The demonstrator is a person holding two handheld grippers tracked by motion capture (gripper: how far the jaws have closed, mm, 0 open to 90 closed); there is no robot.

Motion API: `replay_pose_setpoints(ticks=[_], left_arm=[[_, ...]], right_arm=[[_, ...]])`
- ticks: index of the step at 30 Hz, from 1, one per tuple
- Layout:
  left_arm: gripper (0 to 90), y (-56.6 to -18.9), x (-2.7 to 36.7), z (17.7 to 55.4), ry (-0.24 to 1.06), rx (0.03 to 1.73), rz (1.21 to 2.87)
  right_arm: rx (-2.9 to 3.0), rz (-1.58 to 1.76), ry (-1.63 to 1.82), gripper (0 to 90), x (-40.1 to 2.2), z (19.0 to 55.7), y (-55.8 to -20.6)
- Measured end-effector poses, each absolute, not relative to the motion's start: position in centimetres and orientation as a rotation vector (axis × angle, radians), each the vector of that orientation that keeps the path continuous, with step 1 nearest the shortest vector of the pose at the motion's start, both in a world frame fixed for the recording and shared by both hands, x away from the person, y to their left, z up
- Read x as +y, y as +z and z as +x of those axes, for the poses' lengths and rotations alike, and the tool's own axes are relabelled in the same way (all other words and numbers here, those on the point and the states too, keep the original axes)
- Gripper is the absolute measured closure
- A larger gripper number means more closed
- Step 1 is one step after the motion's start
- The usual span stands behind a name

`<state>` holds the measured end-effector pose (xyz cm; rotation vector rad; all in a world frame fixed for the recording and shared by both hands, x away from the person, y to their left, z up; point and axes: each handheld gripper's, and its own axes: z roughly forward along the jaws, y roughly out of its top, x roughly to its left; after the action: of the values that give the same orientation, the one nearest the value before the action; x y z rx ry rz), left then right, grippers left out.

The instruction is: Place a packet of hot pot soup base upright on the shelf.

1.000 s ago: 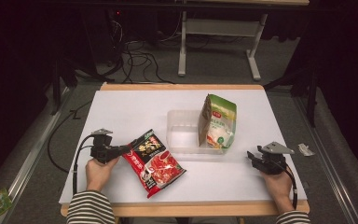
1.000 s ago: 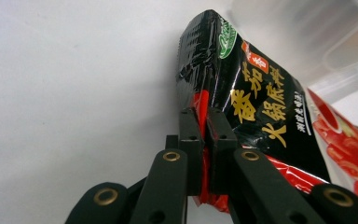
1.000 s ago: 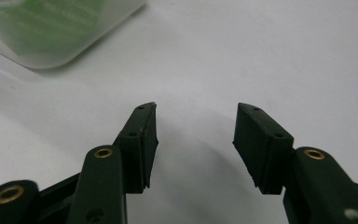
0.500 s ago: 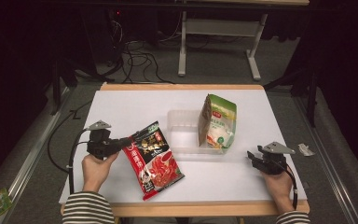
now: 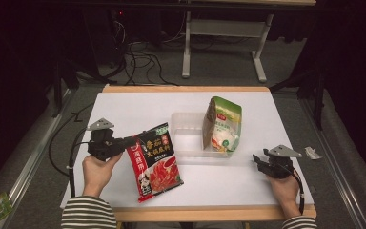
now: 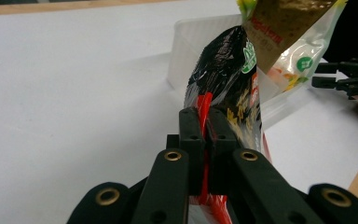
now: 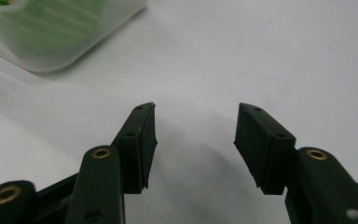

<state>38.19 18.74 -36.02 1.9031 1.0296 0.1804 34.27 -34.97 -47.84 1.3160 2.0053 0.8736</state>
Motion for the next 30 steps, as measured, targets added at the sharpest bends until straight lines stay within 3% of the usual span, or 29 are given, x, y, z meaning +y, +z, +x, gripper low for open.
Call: replay_pose_setpoints(ticks=[30], left_arm=[[88.7,-30.3,16.0,38.0,0.216,0.913,1.873]], right_arm=[[1.988,1.329,0.926,47.8,-35.5,34.2,-47.7]])
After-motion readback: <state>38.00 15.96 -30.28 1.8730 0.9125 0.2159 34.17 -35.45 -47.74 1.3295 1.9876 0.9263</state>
